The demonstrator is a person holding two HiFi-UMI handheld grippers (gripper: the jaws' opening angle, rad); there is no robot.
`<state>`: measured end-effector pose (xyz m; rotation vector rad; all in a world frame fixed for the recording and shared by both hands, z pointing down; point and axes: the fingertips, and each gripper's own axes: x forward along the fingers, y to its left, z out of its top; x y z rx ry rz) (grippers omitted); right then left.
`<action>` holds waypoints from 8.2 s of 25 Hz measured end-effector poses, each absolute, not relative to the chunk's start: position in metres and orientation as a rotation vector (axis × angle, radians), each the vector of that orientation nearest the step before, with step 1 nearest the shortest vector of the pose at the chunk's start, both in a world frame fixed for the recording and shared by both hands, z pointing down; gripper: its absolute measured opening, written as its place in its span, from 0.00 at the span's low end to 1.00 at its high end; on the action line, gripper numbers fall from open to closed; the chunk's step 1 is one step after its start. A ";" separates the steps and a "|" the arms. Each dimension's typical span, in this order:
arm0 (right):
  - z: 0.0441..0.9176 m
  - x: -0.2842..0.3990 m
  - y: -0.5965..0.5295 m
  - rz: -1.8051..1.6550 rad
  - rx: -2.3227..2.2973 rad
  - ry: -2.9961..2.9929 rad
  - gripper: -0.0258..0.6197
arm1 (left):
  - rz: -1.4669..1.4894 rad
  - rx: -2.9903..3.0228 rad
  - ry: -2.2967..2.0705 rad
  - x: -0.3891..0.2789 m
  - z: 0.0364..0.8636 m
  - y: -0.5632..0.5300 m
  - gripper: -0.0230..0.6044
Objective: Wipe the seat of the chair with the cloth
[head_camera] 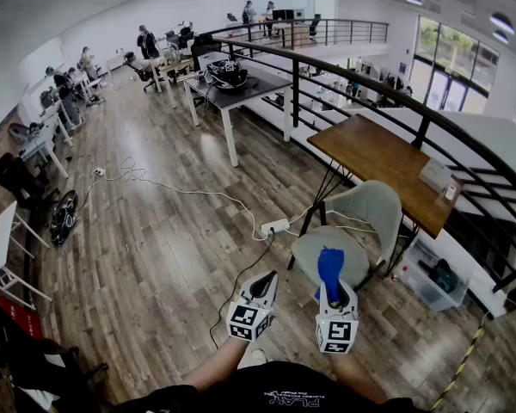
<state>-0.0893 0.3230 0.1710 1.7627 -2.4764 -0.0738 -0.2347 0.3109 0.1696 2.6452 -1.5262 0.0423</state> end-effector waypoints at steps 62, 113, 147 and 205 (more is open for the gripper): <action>0.175 -0.114 0.193 -0.026 1.887 -2.369 0.23 | 0.043 2.780 -1.326 -0.252 0.168 0.174 0.04; 0.186 -0.049 -0.100 0.067 2.217 -2.092 0.23 | 0.121 2.914 -0.883 -0.166 0.179 -0.156 0.04; 0.206 0.078 -0.086 0.141 2.359 -1.997 0.23 | 0.144 2.904 -0.781 -0.041 0.189 -0.180 0.04; 0.654 0.092 -0.177 0.806 2.246 -1.718 0.23 | 0.691 2.644 -0.379 0.015 0.637 -0.172 0.04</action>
